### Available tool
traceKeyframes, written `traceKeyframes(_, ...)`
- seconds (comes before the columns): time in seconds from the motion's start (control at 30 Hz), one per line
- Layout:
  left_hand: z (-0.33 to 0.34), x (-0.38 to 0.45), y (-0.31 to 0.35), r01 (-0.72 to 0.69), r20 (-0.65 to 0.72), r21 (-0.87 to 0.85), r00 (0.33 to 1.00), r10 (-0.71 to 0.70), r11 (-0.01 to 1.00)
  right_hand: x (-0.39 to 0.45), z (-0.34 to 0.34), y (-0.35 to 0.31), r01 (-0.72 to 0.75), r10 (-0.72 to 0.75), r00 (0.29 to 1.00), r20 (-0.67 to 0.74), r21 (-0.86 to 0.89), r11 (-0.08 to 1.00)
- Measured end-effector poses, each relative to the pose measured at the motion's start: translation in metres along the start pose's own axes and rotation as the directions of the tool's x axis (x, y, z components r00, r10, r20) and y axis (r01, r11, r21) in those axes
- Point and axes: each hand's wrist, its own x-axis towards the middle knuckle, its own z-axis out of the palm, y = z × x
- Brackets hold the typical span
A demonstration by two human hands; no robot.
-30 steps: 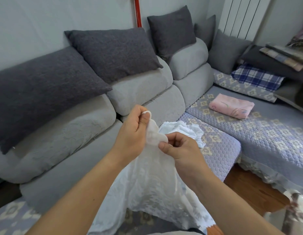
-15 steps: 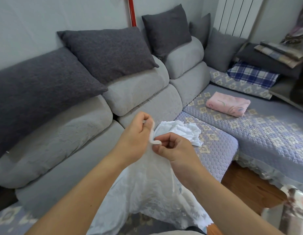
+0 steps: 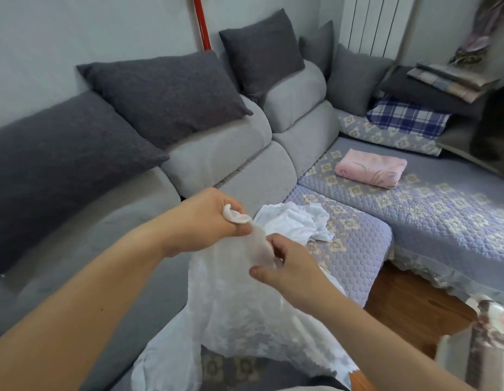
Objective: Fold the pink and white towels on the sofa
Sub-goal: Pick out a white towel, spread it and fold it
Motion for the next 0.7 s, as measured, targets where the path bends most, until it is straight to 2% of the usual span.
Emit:
traceKeyframes(0.1, -0.003, 0.0, 0.005, -0.016, -0.029, -0.073, 0.999, 0.014, 0.997, -0.006, 0.008, 0.01, -0.026, 0.016, 0.993, -0.117, -0.086, 0.996)
traceKeyframes(0.23, -0.008, 0.0, 0.007, -0.049, 0.007, -0.106, 0.999, 0.05, 0.993, -0.005, 0.003, 0.014, -0.011, 0.033, 0.978, -0.205, 0.108, 0.994)
traceKeyframes(0.4, -0.009, 0.001, 0.004, -0.052, 0.006, -0.165, 0.999, 0.054, 0.985, 0.002, 0.002, 0.007, 0.024, 0.019, 0.987, -0.159, 0.261, 0.965)
traceKeyframes(0.5, -0.01, 0.003, -0.001, -0.057, 0.006, -0.13, 0.998, 0.058, 0.99, 0.006, 0.005, 0.005, 0.014, 0.034, 0.99, -0.135, 0.34, 0.94)
traceKeyframes(0.6, -0.011, 0.004, -0.006, -0.049, -0.019, 0.008, 0.999, 0.049, 0.999, 0.009, 0.007, 0.005, -0.024, 0.072, 0.992, -0.102, 0.411, 0.911)
traceKeyframes(0.7, 0.0, 0.005, -0.008, -0.026, 0.054, 0.113, 0.998, 0.02, 0.993, 0.013, 0.009, 0.005, -0.028, 0.067, 0.995, -0.077, 0.428, 0.904)
